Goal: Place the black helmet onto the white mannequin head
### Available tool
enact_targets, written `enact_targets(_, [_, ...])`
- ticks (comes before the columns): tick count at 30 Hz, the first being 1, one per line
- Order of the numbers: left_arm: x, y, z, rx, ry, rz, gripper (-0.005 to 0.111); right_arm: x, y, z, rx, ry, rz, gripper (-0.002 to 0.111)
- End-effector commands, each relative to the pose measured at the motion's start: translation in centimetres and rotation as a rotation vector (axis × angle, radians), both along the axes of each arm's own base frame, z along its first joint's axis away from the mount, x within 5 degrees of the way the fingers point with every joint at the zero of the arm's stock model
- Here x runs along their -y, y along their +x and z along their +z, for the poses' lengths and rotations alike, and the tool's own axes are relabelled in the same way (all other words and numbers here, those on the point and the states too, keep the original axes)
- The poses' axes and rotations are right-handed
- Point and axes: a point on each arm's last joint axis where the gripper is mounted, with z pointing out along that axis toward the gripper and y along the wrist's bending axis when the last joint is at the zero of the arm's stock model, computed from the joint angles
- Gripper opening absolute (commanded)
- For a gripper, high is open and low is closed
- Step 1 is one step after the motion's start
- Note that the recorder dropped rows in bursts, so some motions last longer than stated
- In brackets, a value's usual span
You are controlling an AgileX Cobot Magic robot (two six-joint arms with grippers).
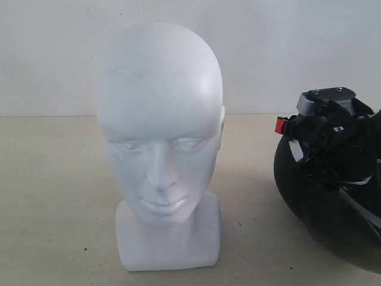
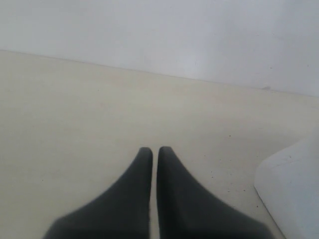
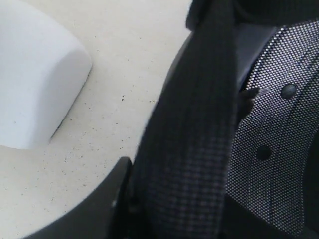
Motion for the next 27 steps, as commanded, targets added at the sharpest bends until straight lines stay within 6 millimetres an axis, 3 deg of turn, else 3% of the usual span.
enact_targets(1, [0.0, 0.0, -0.1, -0.002, -0.004, -0.001, 0.004, -0.7, 0.2, -0.8, -0.028, 0.014, 0.007, 0.000])
enact_targets(4, [0.0, 0.0, -0.1, -0.002, -0.004, -0.001, 0.004, -0.7, 0.4, -1.1, -0.034, 0.017, 0.004, 0.003])
enact_targets(11, [0.0, 0.0, -0.1, -0.002, -0.004, -0.001, 0.004, -0.7, 0.4, -1.1, -0.029, 0.014, 0.008, 0.043])
enact_targets(17, [0.0, 0.0, -0.1, -0.002, -0.004, -0.001, 0.004, -1.0, 0.3, -1.1, -0.009, -0.006, 0.069, 0.056])
enact_targets(27, [0.0, 0.0, -0.1, -0.002, -0.004, -0.001, 0.004, -0.7, -0.7, -1.6, -0.046, -0.131, 0.252, 0.057])
